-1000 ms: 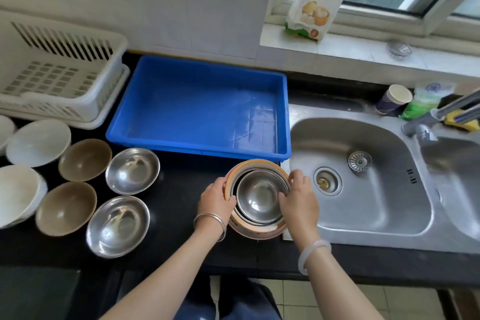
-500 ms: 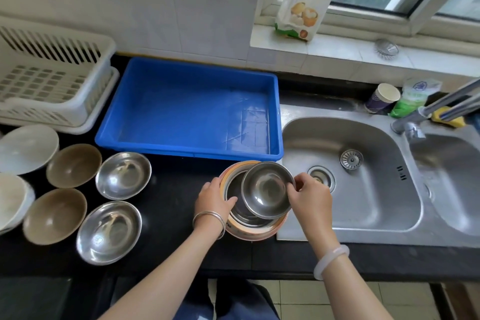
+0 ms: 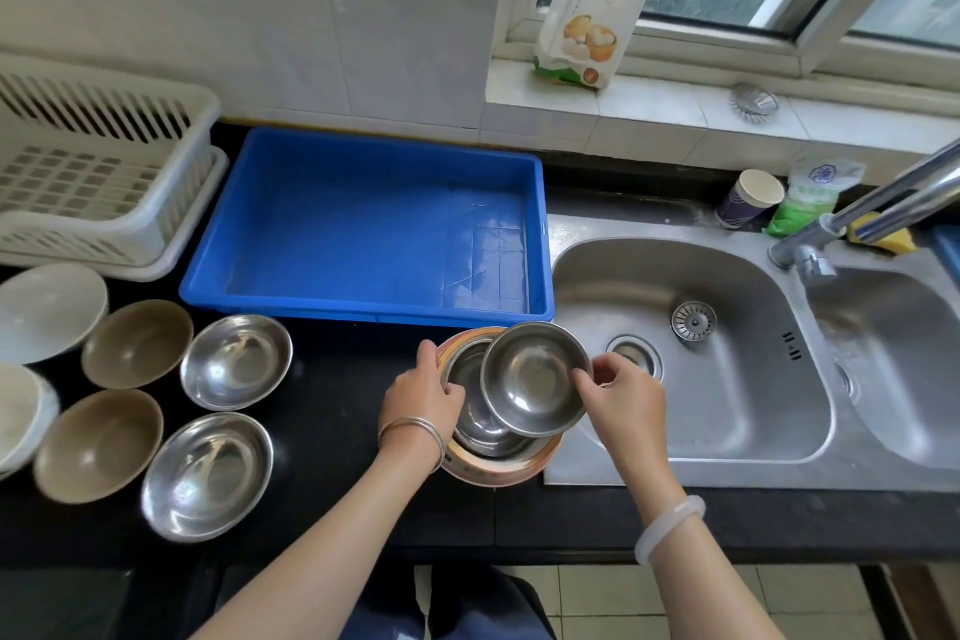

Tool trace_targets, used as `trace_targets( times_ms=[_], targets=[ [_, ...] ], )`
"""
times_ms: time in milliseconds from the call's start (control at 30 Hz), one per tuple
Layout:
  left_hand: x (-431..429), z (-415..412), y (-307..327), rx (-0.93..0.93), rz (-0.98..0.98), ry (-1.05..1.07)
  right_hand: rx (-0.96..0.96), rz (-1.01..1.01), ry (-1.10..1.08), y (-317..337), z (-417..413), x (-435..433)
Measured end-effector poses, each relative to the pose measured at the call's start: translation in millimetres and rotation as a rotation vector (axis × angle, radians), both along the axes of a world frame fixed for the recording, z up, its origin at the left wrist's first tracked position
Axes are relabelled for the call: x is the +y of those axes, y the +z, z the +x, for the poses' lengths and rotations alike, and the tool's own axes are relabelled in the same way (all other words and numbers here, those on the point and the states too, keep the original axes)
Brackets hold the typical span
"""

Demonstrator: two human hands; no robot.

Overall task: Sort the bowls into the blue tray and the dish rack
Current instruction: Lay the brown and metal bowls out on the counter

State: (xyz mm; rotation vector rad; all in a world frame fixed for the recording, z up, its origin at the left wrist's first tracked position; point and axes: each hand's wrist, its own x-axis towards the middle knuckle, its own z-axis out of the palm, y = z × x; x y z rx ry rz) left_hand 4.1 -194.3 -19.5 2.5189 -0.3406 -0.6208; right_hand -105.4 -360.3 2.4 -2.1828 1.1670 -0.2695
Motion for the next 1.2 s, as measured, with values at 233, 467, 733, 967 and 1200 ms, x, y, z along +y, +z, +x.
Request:
trace_targets(
  times_ms=[233, 467, 733, 967, 1200],
  targets=[
    [-2.3, -2.2, 10.3, -0.065, -0.01, 0.026, -0.067, 0.11, -0.036, 0.7, -4.2, -1.3],
    [-2.9, 1.9, 18.5, -0.143, -0.058, 0.1, -0.131, 0.195, -0.029, 11.2, 0.9, -8.0],
    [24.3, 11.9, 39.0, -0.101, -0.174, 0.22, -0.229, 0.307, 0.05, 30.7, 24.9, -5.9],
    [82.3, 8.6, 42.7, -0.089, -0.246, 0.41, -0.23, 0.359, 0.246, 39.8, 75.6, 14.5],
    [132.6, -16.3, 21.0, -0.001, -0.3, 0.721, -0.04, 0.336, 0.457, 9.6, 134.8, 57.1]
  ],
)
